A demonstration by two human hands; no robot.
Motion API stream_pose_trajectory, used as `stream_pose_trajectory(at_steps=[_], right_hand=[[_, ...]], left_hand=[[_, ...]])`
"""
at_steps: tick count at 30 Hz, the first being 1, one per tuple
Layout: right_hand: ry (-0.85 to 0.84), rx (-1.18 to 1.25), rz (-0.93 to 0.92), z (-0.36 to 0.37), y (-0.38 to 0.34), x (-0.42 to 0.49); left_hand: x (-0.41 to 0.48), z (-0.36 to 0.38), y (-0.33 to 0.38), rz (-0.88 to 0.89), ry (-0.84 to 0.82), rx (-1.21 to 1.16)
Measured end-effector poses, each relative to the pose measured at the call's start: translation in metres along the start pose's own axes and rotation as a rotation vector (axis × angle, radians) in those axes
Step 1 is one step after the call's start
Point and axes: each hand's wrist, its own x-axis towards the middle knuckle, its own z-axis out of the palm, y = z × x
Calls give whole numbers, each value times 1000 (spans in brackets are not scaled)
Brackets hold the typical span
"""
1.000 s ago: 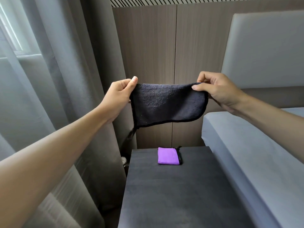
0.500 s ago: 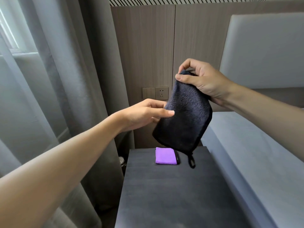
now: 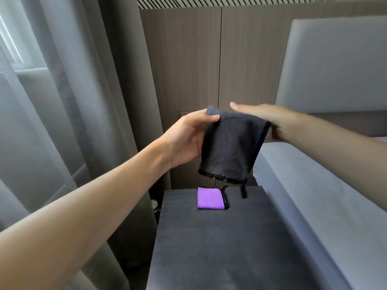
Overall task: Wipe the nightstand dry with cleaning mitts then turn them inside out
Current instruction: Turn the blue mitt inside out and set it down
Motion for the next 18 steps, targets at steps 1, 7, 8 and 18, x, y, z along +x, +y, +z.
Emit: stream_pose_trajectory(at_steps=[1,7,8,18], right_hand=[[13,48,14,1,8,-1],[12,122,148,6,31,-12],[-85,156,132,8,32,-13],[-226,455,-119,19,23,-11]], left_hand=[[1,0,0,6,36,-41],[6,-14,-1,37,224,-241],[6,-16,-2,34,238,-247],[8,-20,-2,60,285,-16]])
